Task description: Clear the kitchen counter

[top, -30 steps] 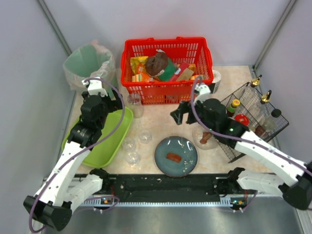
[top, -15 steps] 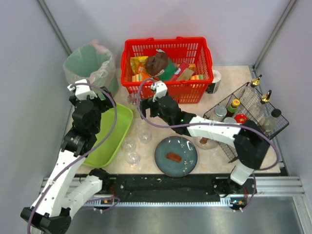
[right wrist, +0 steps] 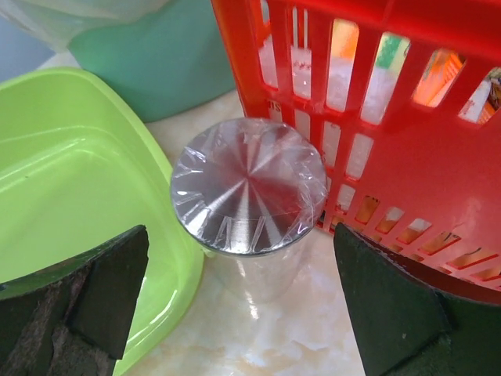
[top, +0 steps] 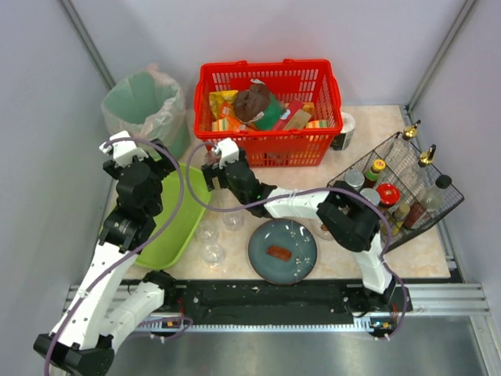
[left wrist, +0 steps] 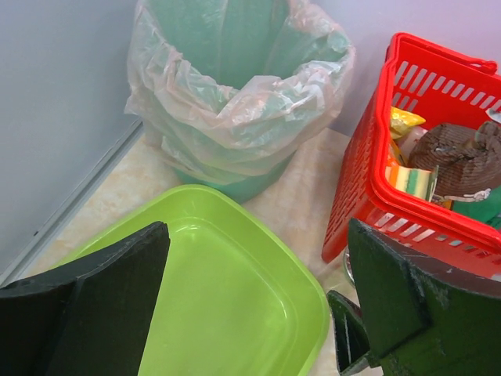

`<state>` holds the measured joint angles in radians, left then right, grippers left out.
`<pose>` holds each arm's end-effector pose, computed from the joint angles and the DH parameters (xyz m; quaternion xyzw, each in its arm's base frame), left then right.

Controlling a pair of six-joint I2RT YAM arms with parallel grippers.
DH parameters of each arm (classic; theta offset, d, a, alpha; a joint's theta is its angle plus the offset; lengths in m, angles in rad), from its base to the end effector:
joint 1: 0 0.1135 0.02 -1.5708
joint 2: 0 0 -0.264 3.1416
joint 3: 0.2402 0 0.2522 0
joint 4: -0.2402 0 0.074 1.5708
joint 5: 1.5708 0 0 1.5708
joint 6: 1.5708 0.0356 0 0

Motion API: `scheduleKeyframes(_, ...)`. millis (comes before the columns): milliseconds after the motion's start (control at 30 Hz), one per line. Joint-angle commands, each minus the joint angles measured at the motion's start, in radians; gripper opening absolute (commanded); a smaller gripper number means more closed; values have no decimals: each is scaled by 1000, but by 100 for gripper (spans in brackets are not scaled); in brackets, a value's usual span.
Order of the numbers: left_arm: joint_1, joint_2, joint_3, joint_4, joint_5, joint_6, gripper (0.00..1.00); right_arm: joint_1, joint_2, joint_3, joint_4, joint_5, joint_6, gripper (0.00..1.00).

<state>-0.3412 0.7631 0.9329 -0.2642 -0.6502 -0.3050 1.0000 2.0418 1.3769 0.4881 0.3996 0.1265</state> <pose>0.1602 -0.0340 0.3869 -0.2022 0.7047 0.0216 0.6797 0.2682 0.3920 0.2261 -0.2024 0.7349 0.2072 0.6132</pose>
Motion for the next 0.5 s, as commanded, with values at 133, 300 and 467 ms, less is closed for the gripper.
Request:
scheduleKeyframes(133, 7, 18, 23, 16, -45, -14, 99, 9, 107, 63, 243, 90, -62, 99)
scheduleKeyframes(300, 7, 21, 15, 32, -28, 3, 99, 9, 187, 146, 271, 116, -65, 98)
scheduleKeyframes(467, 7, 21, 10, 48, 14, 18, 99, 9, 199, 175, 276, 177, -67, 85)
